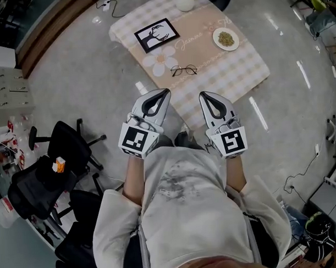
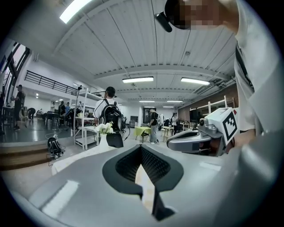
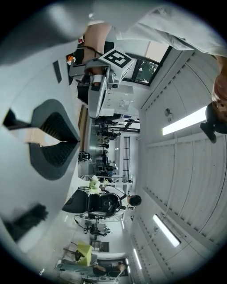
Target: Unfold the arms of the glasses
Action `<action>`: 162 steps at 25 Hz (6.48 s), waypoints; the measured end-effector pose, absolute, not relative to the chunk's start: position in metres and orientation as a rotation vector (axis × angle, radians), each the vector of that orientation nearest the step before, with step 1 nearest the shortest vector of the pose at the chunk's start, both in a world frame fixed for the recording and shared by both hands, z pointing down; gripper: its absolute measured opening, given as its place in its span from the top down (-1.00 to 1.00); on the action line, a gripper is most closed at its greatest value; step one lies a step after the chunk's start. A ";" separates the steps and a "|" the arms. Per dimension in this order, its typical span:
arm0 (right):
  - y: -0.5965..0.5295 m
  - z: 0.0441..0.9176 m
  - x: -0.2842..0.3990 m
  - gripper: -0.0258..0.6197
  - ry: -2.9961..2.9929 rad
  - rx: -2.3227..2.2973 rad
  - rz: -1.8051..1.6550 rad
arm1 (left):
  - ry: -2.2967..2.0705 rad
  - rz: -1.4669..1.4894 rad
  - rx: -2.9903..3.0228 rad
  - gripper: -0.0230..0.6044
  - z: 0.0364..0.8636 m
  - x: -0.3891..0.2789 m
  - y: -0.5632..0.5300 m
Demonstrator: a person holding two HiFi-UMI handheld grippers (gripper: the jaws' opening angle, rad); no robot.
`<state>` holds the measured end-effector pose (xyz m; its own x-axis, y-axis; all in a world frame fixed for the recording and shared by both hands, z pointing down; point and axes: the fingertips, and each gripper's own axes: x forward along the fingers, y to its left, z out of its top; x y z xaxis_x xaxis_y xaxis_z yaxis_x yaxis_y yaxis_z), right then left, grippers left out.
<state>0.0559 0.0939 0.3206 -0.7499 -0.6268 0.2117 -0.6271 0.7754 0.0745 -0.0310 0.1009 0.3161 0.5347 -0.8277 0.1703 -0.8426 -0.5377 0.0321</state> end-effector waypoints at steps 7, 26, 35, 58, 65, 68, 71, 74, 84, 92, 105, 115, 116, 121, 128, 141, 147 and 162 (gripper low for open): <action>0.076 0.332 0.063 0.87 -2.734 0.965 0.055 | -1.433 0.233 2.655 0.90 0.324 -0.019 0.086; 0.004 0.400 0.045 0.87 -2.584 1.072 0.185 | -1.195 0.302 2.772 0.90 0.371 -0.034 0.004; -0.020 0.421 0.037 0.87 -2.493 1.145 0.227 | -1.019 0.404 2.781 0.90 0.410 -0.036 -0.023; -0.029 0.487 0.056 0.87 -2.324 1.172 0.326 | -0.798 0.673 2.686 0.89 0.506 -0.014 -0.039; -0.034 0.502 0.064 0.87 -2.334 1.107 0.354 | -0.777 0.746 2.694 0.89 0.517 -0.005 -0.043; -0.035 0.510 0.065 0.87 -2.329 1.079 0.358 | -0.775 0.760 2.684 0.89 0.523 -0.003 -0.045; -0.037 0.516 0.064 0.87 -2.320 1.055 0.359 | -0.765 0.781 2.677 0.89 0.529 -0.002 -0.046; -0.040 0.522 0.065 0.87 -2.311 1.035 0.354 | -0.744 0.808 2.675 0.89 0.537 0.000 -0.048; -0.050 0.532 0.062 0.87 -2.280 0.980 0.335 | -0.693 0.887 2.648 0.89 0.561 0.000 -0.054; -0.055 0.541 0.059 0.87 -2.266 0.963 0.359 | -0.635 0.946 2.654 0.87 0.573 0.004 -0.060; -0.060 0.553 0.061 0.86 -2.245 0.949 0.378 | -0.557 1.023 2.655 0.80 0.592 0.011 -0.064; -0.061 0.559 0.064 0.69 -2.235 0.935 0.389 | -0.495 1.106 2.648 0.75 0.610 0.019 -0.063; -0.061 0.559 0.064 0.68 -2.234 0.933 0.392 | -0.490 1.114 2.647 0.75 0.612 0.019 -0.063; -0.060 0.562 0.066 0.66 -2.231 0.924 0.401 | -0.470 1.158 2.643 0.74 0.622 0.021 -0.062; -0.059 0.566 0.067 0.63 -2.229 0.910 0.407 | -0.449 1.186 2.635 0.73 0.631 0.025 -0.062; -0.069 0.571 0.070 0.63 -2.221 0.898 0.397 | -0.426 1.211 2.620 0.84 0.642 0.030 -0.060; -0.074 0.575 0.067 0.64 -2.220 0.884 0.394 | -0.408 1.195 2.620 0.86 0.641 0.030 -0.058; -0.081 0.605 0.050 0.87 -2.188 0.741 0.381 | -0.296 1.143 2.639 0.88 0.637 0.032 -0.048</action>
<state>0.0501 -0.0814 0.6055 -0.5266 -0.3848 0.7580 -0.6183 0.7854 -0.0308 0.0318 -0.0482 0.6365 0.6717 -0.0865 0.7358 -0.2821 -0.9482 0.1461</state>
